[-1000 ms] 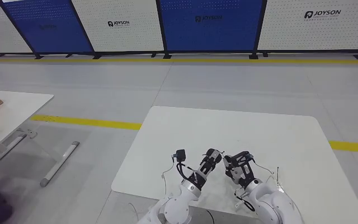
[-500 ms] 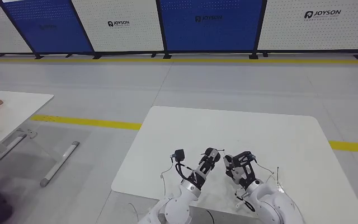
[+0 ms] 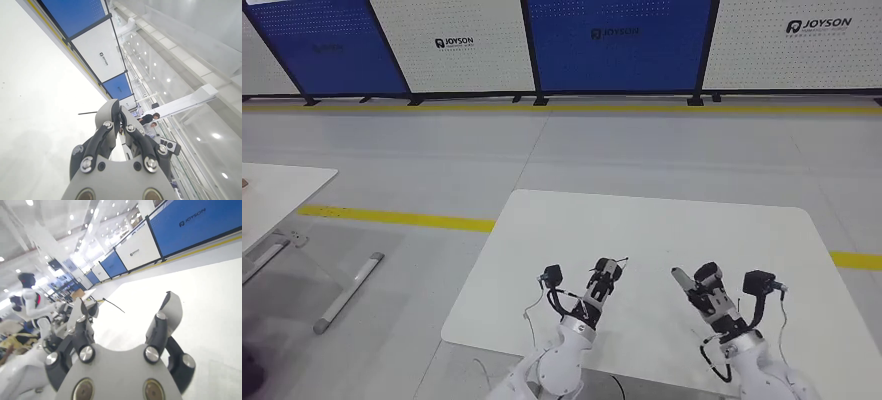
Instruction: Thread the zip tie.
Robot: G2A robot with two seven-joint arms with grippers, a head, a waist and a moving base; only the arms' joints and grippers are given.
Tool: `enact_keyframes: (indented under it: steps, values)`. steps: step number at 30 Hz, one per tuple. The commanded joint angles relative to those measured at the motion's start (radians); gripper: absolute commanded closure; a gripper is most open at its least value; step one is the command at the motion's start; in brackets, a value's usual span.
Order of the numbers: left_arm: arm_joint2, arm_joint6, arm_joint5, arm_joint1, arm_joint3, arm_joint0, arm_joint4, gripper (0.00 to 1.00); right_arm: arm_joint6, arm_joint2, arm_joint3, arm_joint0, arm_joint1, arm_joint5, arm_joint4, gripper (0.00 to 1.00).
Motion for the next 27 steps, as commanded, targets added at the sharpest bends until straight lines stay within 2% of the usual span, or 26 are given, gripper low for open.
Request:
enact_keyframes:
  steps: [1,3,4,5,18,21,25,27]
  values:
    - [-0.007,0.013,0.003,0.001,-0.001,0.004,0.007,1.0,-0.021,0.032,-0.009,-0.022,0.008,0.0,0.106,0.0]
    - [-0.025,0.097,0.009,0.002,0.004,0.005,0.086,1.0,-0.068,0.066,-0.003,-0.051,0.014,0.0,0.189,0.0]
    - [-0.023,0.153,0.018,0.002,0.015,0.007,0.149,1.0,-0.067,0.073,-0.005,-0.059,0.017,0.0,0.223,0.0]
    - [-0.005,0.176,0.027,-0.001,0.03,0.008,0.191,1.0,-0.056,0.08,-0.008,-0.066,0.02,0.0,0.255,0.0]
    - [-0.009,0.177,0.035,-0.001,0.032,0.004,0.192,1.0,-0.057,0.08,-0.007,-0.065,0.02,0.004,0.258,0.0]
    - [-0.009,0.205,0.049,-0.007,0.047,-0.005,0.186,1.0,-0.087,0.091,0.0,-0.066,0.013,0.026,0.357,0.0]
    - [-0.006,0.236,0.053,-0.012,0.067,-0.017,0.193,1.0,-0.173,0.168,0.013,-0.095,0.009,0.022,0.493,0.0]
    - [-0.005,0.249,0.049,-0.014,0.075,-0.02,0.204,1.0,-0.193,0.201,0.014,-0.113,0.009,0.021,0.524,0.0]
